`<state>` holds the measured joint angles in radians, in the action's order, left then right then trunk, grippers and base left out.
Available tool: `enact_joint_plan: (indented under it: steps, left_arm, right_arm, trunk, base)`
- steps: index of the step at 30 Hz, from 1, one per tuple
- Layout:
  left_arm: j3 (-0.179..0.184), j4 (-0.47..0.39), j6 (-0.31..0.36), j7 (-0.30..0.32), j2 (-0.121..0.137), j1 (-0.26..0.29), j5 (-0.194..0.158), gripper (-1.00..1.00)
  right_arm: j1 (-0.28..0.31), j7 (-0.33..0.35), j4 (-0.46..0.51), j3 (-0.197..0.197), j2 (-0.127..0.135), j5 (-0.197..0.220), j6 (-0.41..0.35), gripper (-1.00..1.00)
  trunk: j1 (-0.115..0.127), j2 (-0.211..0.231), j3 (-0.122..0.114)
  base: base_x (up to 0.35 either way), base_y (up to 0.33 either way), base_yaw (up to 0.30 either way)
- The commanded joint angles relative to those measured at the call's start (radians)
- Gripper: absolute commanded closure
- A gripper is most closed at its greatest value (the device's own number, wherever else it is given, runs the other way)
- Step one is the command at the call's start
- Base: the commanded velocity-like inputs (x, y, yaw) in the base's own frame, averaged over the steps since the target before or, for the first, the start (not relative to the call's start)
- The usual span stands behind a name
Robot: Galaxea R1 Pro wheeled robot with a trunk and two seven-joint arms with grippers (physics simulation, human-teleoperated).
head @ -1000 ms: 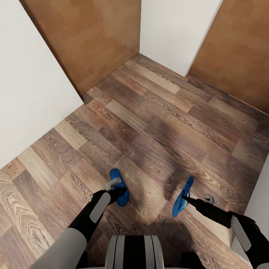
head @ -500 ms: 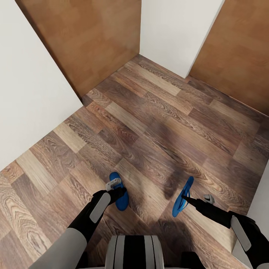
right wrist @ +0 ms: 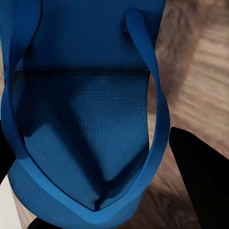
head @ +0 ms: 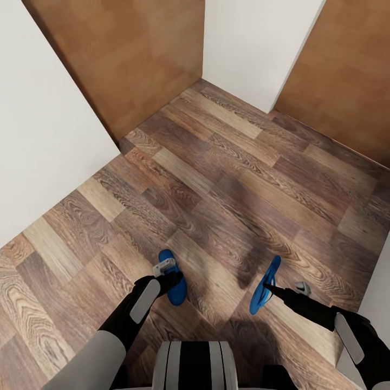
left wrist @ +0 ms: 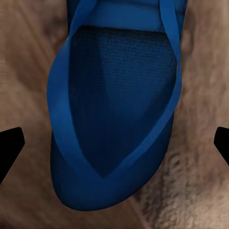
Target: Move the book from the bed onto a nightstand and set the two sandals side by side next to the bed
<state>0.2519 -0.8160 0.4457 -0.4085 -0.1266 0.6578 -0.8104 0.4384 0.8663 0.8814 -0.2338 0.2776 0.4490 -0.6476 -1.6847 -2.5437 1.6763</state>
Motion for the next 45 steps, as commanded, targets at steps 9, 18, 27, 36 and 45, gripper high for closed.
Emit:
enact_joint_plan:
  steps: [9,18,27,36,45]
  left_arm:
    - [0.002,-0.002,0.001,-0.041,0.000,0.000,-0.012,-1.00]
    - [0.001,0.001,0.000,-0.044,0.000,0.000,-0.012,-1.00]
    - [0.004,0.003,-0.002,-0.044,-0.001,0.000,-0.013,-1.00]
    - [0.005,0.004,-0.003,-0.044,-0.001,0.000,-0.013,-1.00]
    - [0.006,0.005,-0.002,-0.044,-0.001,0.000,-0.012,-1.00]
  right_arm:
    - [0.000,0.001,0.000,-0.001,0.000,0.005,-0.007,1.00]
    - [0.000,0.001,-0.001,-0.001,0.000,0.004,-0.007,1.00]
    - [0.000,0.003,-0.001,-0.001,0.000,0.004,-0.007,1.00]
    - [0.000,0.003,-0.001,-0.001,0.000,0.004,-0.008,1.00]
    - [0.000,0.003,-0.001,-0.001,0.000,0.004,-0.008,1.00]
  trunk:
    - [-0.003,-0.002,0.031]
    - [-0.003,-0.002,0.031]
    - [-0.003,-0.002,0.031]
    - [-0.005,-0.003,0.043]
    - [-0.005,-0.003,0.043]
  base:
    - [0.000,0.000,0.000]
    - [0.000,0.000,0.000]
    - [0.000,0.000,0.000]
    - [0.000,0.000,0.000]
    - [0.000,0.000,0.000]
